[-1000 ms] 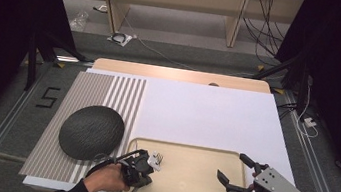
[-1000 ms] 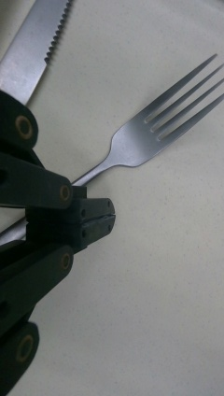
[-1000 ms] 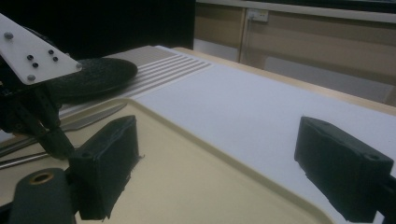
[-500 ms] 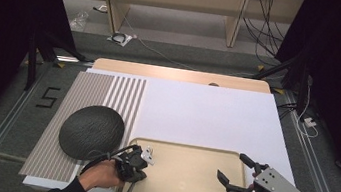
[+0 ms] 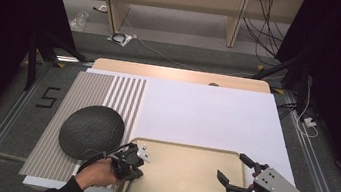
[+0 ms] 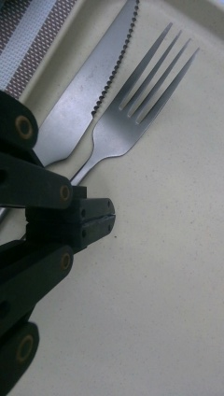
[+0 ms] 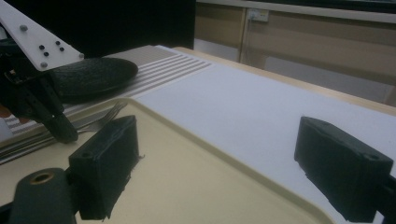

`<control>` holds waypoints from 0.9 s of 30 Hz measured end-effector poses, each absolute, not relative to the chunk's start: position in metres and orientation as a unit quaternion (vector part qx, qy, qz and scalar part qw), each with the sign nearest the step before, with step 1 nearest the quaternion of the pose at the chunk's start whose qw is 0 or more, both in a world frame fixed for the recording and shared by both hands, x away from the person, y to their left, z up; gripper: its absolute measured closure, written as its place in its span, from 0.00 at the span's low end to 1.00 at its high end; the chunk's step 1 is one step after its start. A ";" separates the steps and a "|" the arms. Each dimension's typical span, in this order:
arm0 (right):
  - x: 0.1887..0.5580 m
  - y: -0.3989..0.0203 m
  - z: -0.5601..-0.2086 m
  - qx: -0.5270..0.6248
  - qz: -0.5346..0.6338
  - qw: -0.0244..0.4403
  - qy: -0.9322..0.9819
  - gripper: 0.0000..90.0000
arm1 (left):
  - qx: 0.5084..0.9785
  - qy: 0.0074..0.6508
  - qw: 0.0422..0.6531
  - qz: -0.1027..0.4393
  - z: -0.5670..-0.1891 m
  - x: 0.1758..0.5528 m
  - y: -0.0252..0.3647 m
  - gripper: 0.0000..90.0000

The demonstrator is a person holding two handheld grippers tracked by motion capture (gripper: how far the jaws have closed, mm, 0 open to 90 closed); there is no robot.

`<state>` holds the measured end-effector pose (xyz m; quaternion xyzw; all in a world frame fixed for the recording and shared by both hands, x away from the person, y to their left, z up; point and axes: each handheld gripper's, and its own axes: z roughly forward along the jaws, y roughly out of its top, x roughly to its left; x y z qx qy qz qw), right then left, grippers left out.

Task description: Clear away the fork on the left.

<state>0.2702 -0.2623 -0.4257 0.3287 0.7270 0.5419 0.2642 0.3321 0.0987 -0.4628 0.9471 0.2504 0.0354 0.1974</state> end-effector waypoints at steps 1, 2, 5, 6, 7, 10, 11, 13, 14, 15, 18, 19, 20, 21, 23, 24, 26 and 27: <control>0.270 -0.262 -0.426 0.329 0.541 0.265 0.727 0.16 | 0.947 0.251 0.197 0.036 -0.463 0.332 0.099 0.99; 0.270 -0.262 -0.425 0.330 0.541 0.264 0.727 0.16 | 0.947 0.251 0.198 0.036 -0.463 0.332 0.100 0.99; 0.270 -0.263 -0.425 0.329 0.541 0.264 0.727 0.16 | 0.946 0.251 0.201 0.037 -0.462 0.332 0.100 0.99; 0.270 -0.262 -0.425 0.329 0.541 0.264 0.727 0.16 | 0.946 0.250 0.203 0.038 -0.461 0.331 0.101 0.98; 0.270 -0.262 -0.426 0.329 0.542 0.264 0.727 0.16 | 0.946 0.247 0.209 0.038 -0.459 0.331 0.101 0.96; 0.270 -0.263 -0.425 0.330 0.539 0.264 0.728 0.16 | 0.937 0.254 0.235 0.047 -0.453 0.330 0.102 0.87; 0.270 -0.263 -0.425 0.329 0.540 0.264 0.728 0.16 | 0.936 0.254 0.238 0.051 -0.450 0.330 0.103 0.83; 0.270 -0.262 -0.425 0.330 0.541 0.264 0.727 0.16 | 0.930 0.259 0.257 0.052 -0.445 0.331 0.106 0.75; 0.270 -0.262 -0.425 0.330 0.541 0.264 0.727 0.16 | 0.926 0.260 0.267 0.053 -0.442 0.331 0.107 0.72; 0.270 -0.262 -0.425 0.330 0.541 0.264 0.727 0.16 | 0.922 0.265 0.277 0.054 -0.440 0.331 0.109 0.66; 0.270 -0.262 -0.426 0.329 0.542 0.264 0.727 0.16 | 0.916 0.274 0.285 0.065 -0.434 0.332 0.112 0.56; 0.270 -0.262 -0.426 0.329 0.542 0.264 0.727 0.16 | 0.914 0.279 0.287 0.069 -0.432 0.332 0.112 0.53; 0.270 -0.262 -0.426 0.328 0.542 0.264 0.727 0.16 | 0.910 0.285 0.292 0.072 -0.431 0.332 0.113 0.51; 0.270 -0.262 -0.426 0.329 0.541 0.264 0.727 0.16 | 0.907 0.290 0.295 0.073 -0.430 0.333 0.115 0.48; 0.270 -0.262 -0.426 0.329 0.541 0.264 0.727 0.16 | 0.903 0.297 0.302 0.080 -0.429 0.334 0.117 0.45; 0.270 -0.262 -0.426 0.329 0.542 0.264 0.727 0.16 | 0.899 0.302 0.306 0.086 -0.428 0.334 0.118 0.44; 0.270 -0.263 -0.425 0.330 0.541 0.262 0.728 0.16 | 0.891 0.314 0.314 0.093 -0.427 0.335 0.120 0.41; 0.270 -0.263 -0.425 0.331 0.540 0.262 0.728 0.16 | 0.888 0.318 0.318 0.094 -0.426 0.336 0.121 0.40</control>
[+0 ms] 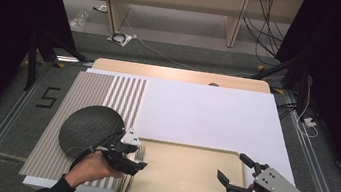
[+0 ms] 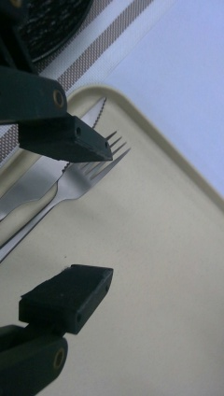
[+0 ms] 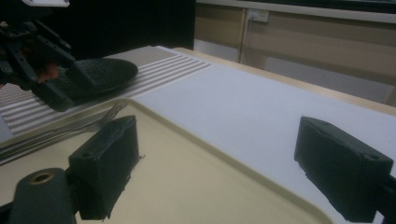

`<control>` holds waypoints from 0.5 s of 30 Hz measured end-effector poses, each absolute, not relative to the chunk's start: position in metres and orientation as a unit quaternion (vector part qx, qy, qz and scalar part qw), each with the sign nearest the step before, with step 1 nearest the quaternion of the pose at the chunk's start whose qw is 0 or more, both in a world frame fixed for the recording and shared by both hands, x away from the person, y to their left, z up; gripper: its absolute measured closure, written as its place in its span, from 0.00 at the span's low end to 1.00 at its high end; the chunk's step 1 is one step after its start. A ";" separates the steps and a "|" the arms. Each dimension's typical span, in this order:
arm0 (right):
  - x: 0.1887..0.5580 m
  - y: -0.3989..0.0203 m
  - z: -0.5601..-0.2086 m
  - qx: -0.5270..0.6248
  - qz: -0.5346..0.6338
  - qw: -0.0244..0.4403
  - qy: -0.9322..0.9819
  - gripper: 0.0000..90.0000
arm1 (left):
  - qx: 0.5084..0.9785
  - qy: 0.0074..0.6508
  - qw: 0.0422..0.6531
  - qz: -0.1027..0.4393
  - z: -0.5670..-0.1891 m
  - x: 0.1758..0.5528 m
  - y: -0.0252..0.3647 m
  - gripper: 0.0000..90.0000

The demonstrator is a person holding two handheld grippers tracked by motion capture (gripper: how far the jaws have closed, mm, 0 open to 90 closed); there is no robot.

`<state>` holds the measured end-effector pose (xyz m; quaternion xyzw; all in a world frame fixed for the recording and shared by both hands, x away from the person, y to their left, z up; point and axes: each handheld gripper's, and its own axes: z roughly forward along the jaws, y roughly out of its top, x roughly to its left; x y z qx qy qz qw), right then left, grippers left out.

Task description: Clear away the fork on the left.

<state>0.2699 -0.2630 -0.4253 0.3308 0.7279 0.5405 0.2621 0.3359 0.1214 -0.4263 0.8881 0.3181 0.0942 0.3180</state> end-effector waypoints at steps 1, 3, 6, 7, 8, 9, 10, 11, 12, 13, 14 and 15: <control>0.270 -0.263 -0.425 0.330 0.540 0.263 0.728 0.16 | 0.884 0.322 0.324 0.098 -0.425 0.336 0.123 0.38; 0.270 -0.263 -0.425 0.331 0.541 0.262 0.728 0.16 | 0.877 0.330 0.333 0.104 -0.424 0.337 0.127 0.37; 0.270 -0.263 -0.426 0.330 0.540 0.263 0.728 0.16 | 0.864 0.345 0.347 0.115 -0.421 0.338 0.132 0.34; 0.270 -0.263 -0.426 0.329 0.540 0.263 0.728 0.16 | 0.858 0.353 0.354 0.117 -0.420 0.338 0.135 0.33; 0.270 -0.263 -0.426 0.330 0.541 0.262 0.728 0.16 | 0.855 0.357 0.357 0.120 -0.419 0.339 0.137 0.33; 0.270 -0.263 -0.425 0.331 0.539 0.262 0.729 0.16 | 0.848 0.364 0.363 0.126 -0.418 0.338 0.140 0.32; 0.270 -0.264 -0.425 0.331 0.539 0.262 0.729 0.16 | 0.842 0.371 0.370 0.127 -0.417 0.338 0.143 0.31; 0.270 -0.264 -0.425 0.332 0.538 0.262 0.729 0.16 | 0.838 0.375 0.375 0.128 -0.417 0.338 0.145 0.30; 0.271 -0.263 -0.426 0.331 0.542 0.262 0.727 0.16 | 0.832 0.378 0.386 0.128 -0.416 0.338 0.148 0.29; 0.271 -0.264 -0.426 0.331 0.541 0.261 0.727 0.16 | 0.826 0.379 0.398 0.126 -0.415 0.337 0.151 0.29; 0.271 -0.264 -0.426 0.330 0.543 0.261 0.727 0.16 | 0.823 0.381 0.403 0.125 -0.414 0.336 0.154 0.29; 0.271 -0.264 -0.426 0.330 0.544 0.261 0.726 0.16 | 0.819 0.385 0.407 0.127 -0.413 0.336 0.157 0.28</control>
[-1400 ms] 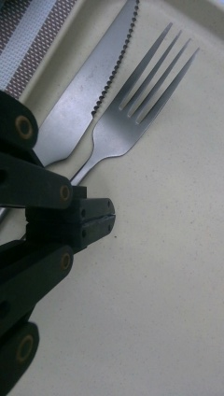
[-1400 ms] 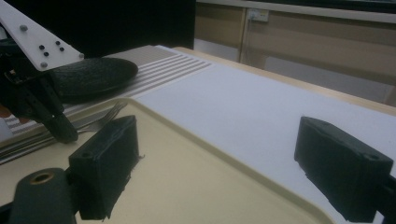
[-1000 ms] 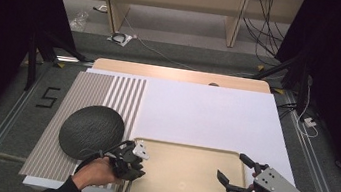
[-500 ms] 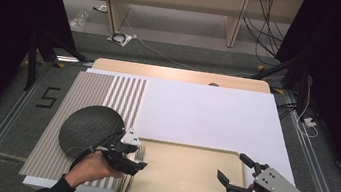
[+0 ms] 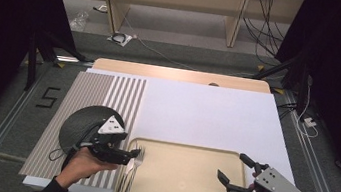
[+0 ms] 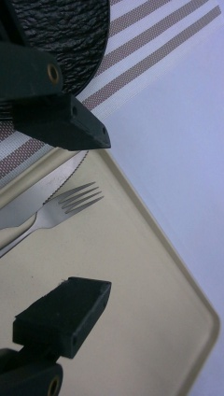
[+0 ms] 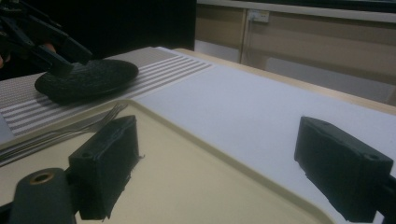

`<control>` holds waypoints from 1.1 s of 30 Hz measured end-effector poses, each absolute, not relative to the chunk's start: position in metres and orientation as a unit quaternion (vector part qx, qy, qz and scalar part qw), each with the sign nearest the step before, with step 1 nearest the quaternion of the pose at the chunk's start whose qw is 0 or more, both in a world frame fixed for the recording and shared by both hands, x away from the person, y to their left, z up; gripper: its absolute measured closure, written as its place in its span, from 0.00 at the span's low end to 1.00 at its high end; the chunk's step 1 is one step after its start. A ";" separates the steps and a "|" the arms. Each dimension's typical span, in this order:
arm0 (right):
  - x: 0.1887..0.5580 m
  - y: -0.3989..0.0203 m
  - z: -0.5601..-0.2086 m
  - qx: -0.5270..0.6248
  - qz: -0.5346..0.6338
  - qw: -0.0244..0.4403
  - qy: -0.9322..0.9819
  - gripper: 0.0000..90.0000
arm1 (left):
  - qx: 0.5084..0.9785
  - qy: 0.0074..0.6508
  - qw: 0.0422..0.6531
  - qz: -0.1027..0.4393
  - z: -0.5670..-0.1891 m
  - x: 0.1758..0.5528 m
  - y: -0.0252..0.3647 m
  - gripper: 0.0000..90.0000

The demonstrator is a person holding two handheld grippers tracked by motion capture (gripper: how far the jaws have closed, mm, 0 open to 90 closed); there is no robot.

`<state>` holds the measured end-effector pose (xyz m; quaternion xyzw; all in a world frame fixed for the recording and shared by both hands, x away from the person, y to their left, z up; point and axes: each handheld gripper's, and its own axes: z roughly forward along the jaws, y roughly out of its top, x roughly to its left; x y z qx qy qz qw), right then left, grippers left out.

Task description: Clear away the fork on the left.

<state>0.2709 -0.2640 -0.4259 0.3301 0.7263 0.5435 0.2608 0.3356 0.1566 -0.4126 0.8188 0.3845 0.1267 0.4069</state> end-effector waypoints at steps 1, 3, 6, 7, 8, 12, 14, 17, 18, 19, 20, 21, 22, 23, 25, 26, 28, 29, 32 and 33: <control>0.271 -0.264 -0.426 0.330 0.544 0.260 0.726 0.16 | 0.813 0.389 0.414 0.130 -0.412 0.335 0.159 0.27; 0.271 -0.264 -0.427 0.330 0.544 0.260 0.726 0.16 | 0.804 0.397 0.423 0.131 -0.410 0.334 0.164 0.26; 0.271 -0.264 -0.427 0.330 0.545 0.258 0.726 0.16 | 0.796 0.405 0.429 0.138 -0.410 0.333 0.169 0.23; 0.271 -0.264 -0.427 0.331 0.546 0.258 0.726 0.16 | 0.793 0.408 0.430 0.141 -0.410 0.332 0.171 0.23; 0.272 -0.264 -0.427 0.331 0.546 0.258 0.725 0.16 | 0.790 0.413 0.429 0.145 -0.410 0.332 0.173 0.23; 0.272 -0.265 -0.427 0.331 0.546 0.256 0.726 0.16 | 0.775 0.437 0.429 0.158 -0.411 0.332 0.181 0.22; 0.271 -0.265 -0.427 0.331 0.546 0.256 0.725 0.16 | 0.765 0.451 0.430 0.163 -0.412 0.331 0.184 0.22; 0.271 -0.266 -0.427 0.330 0.547 0.258 0.725 0.16 | 0.747 0.472 0.437 0.169 -0.415 0.329 0.190 0.22; 0.271 -0.266 -0.427 0.330 0.547 0.259 0.725 0.16 | 0.743 0.478 0.436 0.170 -0.417 0.329 0.192 0.22; 0.272 -0.266 -0.427 0.330 0.547 0.259 0.724 0.16 | 0.739 0.484 0.436 0.171 -0.418 0.329 0.194 0.22; 0.272 -0.266 -0.427 0.330 0.547 0.259 0.725 0.16 | 0.735 0.489 0.438 0.171 -0.419 0.328 0.197 0.22; 0.271 -0.265 -0.427 0.331 0.547 0.258 0.724 0.16 | 0.729 0.496 0.440 0.171 -0.420 0.328 0.199 0.22; 0.271 -0.265 -0.426 0.330 0.545 0.259 0.725 0.16 | 0.724 0.502 0.441 0.171 -0.421 0.327 0.201 0.22; 0.271 -0.265 -0.426 0.330 0.545 0.260 0.725 0.16 | 0.719 0.507 0.444 0.171 -0.421 0.326 0.202 0.22; 0.271 -0.265 -0.426 0.329 0.544 0.260 0.726 0.16 | 0.711 0.515 0.448 0.170 -0.423 0.324 0.205 0.22; 0.271 -0.265 -0.426 0.329 0.544 0.260 0.726 0.16 | 0.708 0.517 0.449 0.170 -0.423 0.324 0.207 0.22; 0.271 -0.265 -0.426 0.332 0.545 0.260 0.725 0.16 | 0.699 0.527 0.452 0.170 -0.425 0.323 0.210 0.22; 0.270 -0.265 -0.426 0.332 0.546 0.260 0.724 0.16 | 0.696 0.530 0.453 0.169 -0.425 0.322 0.211 0.22; 0.270 -0.265 -0.426 0.332 0.546 0.260 0.724 0.16 | 0.689 0.539 0.454 0.167 -0.428 0.321 0.215 0.22; 0.270 -0.265 -0.426 0.332 0.546 0.260 0.724 0.16 | 0.686 0.543 0.455 0.165 -0.428 0.321 0.217 0.22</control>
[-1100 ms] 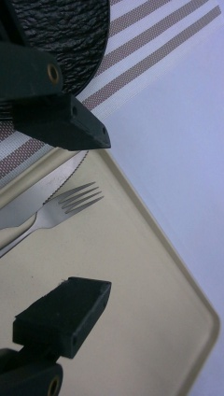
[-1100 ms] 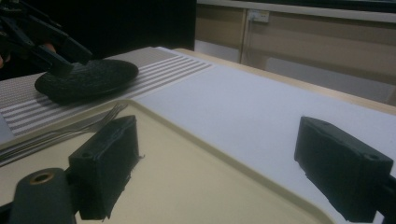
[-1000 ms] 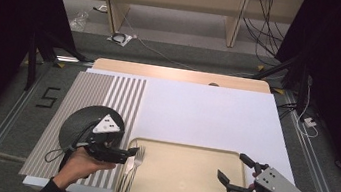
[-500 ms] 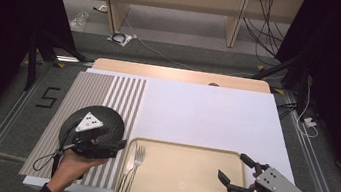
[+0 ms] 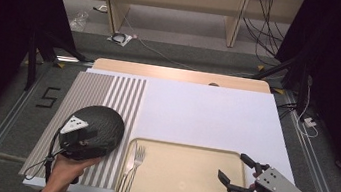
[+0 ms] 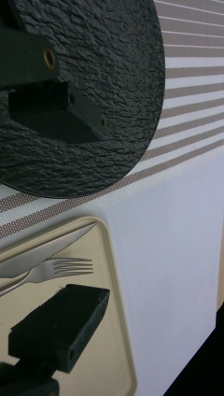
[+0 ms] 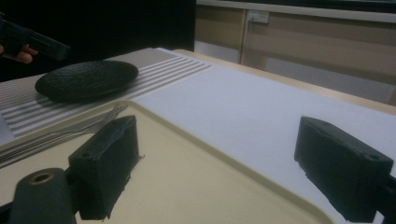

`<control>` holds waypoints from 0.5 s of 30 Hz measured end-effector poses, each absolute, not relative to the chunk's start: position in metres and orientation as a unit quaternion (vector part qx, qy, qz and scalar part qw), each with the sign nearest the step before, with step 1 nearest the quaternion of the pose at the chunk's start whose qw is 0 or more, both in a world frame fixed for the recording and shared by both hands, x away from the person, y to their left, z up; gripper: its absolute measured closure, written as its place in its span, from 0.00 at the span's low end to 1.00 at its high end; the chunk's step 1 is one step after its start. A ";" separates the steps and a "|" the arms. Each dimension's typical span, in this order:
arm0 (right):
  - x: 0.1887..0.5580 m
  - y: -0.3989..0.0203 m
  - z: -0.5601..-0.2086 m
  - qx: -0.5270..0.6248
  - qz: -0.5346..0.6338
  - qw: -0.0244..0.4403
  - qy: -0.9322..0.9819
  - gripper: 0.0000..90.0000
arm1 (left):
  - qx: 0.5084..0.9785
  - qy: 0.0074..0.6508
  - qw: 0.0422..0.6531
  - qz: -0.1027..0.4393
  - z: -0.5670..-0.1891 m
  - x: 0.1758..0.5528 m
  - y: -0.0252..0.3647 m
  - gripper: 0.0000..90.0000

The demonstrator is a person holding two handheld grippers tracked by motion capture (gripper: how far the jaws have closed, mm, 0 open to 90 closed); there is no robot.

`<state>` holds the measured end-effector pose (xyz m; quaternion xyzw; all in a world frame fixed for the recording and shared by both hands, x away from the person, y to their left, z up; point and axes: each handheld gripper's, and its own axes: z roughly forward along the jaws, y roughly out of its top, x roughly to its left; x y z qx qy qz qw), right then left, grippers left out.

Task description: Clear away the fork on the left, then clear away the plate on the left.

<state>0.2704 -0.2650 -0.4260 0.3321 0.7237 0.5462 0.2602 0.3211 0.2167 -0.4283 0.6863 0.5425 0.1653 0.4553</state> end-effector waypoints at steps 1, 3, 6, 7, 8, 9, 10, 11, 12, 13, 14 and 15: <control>0.270 -0.265 -0.426 0.332 0.546 0.261 0.724 0.16 | 0.683 0.547 0.455 0.165 -0.429 0.321 0.218 0.22; 0.270 -0.265 -0.426 0.329 0.547 0.261 0.724 0.16 | 0.673 0.557 0.459 0.163 -0.429 0.320 0.221 0.22; 0.270 -0.265 -0.425 0.329 0.545 0.261 0.725 0.16 | 0.657 0.571 0.464 0.164 -0.429 0.319 0.227 0.22; 0.270 -0.265 -0.426 0.330 0.545 0.260 0.726 0.16 | 0.652 0.576 0.465 0.164 -0.429 0.319 0.229 0.22; 0.270 -0.265 -0.426 0.330 0.545 0.259 0.726 0.16 | 0.649 0.579 0.466 0.163 -0.429 0.318 0.230 0.22; 0.271 -0.265 -0.426 0.330 0.545 0.260 0.726 0.16 | 0.644 0.584 0.467 0.162 -0.429 0.318 0.232 0.22; 0.271 -0.266 -0.426 0.331 0.545 0.260 0.726 0.16 | 0.639 0.589 0.468 0.162 -0.430 0.318 0.234 0.22; 0.271 -0.266 -0.427 0.330 0.546 0.260 0.724 0.16 | 0.635 0.592 0.468 0.163 -0.430 0.318 0.235 0.22; 0.271 -0.266 -0.427 0.331 0.546 0.260 0.724 0.16 | 0.633 0.596 0.466 0.164 -0.430 0.318 0.237 0.22; 0.271 -0.267 -0.427 0.331 0.546 0.260 0.725 0.16 | 0.629 0.600 0.466 0.165 -0.431 0.317 0.238 0.22; 0.271 -0.267 -0.427 0.331 0.546 0.260 0.725 0.16 | 0.625 0.603 0.467 0.164 -0.431 0.317 0.239 0.22; 0.271 -0.267 -0.427 0.331 0.546 0.260 0.725 0.16 | 0.623 0.606 0.466 0.165 -0.431 0.317 0.239 0.22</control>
